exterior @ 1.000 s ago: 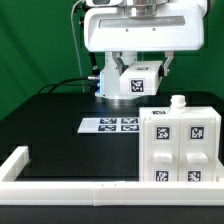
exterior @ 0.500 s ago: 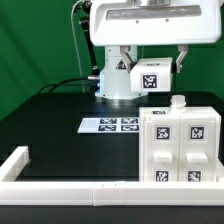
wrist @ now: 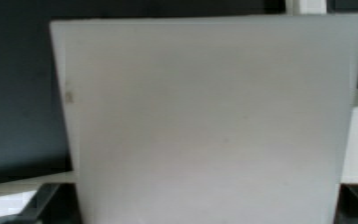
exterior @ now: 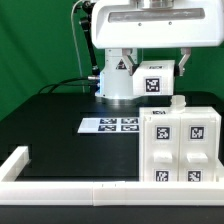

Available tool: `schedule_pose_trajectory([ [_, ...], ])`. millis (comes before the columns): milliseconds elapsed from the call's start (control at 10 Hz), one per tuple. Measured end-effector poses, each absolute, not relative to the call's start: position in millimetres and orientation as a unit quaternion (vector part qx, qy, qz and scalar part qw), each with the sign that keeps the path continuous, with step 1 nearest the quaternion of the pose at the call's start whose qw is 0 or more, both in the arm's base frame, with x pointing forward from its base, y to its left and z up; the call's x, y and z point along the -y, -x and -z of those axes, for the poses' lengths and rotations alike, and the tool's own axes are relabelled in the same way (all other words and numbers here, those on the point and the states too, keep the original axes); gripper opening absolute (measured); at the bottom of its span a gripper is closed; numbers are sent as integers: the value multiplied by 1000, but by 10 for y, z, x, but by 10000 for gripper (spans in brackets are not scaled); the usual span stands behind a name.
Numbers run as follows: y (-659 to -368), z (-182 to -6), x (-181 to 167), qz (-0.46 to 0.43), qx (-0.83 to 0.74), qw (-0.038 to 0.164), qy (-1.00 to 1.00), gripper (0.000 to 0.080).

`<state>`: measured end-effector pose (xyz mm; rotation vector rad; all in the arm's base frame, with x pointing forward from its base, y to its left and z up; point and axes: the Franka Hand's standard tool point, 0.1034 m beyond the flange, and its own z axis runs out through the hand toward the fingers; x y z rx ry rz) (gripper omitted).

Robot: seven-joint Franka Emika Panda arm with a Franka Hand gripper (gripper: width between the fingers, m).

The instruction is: Assemble cabinet

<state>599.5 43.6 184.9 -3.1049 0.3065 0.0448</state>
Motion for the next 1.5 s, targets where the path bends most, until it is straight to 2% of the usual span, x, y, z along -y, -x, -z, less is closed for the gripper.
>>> schedule_pose_trajectory([
  [300,-6142,-1817,-556,-10,-89,10,996,566],
  [600,-6098,-1754,-665,-14,-90,9,996,566],
  [1500,-6124,-1629,-685,-22,-85,4,996,566],
])
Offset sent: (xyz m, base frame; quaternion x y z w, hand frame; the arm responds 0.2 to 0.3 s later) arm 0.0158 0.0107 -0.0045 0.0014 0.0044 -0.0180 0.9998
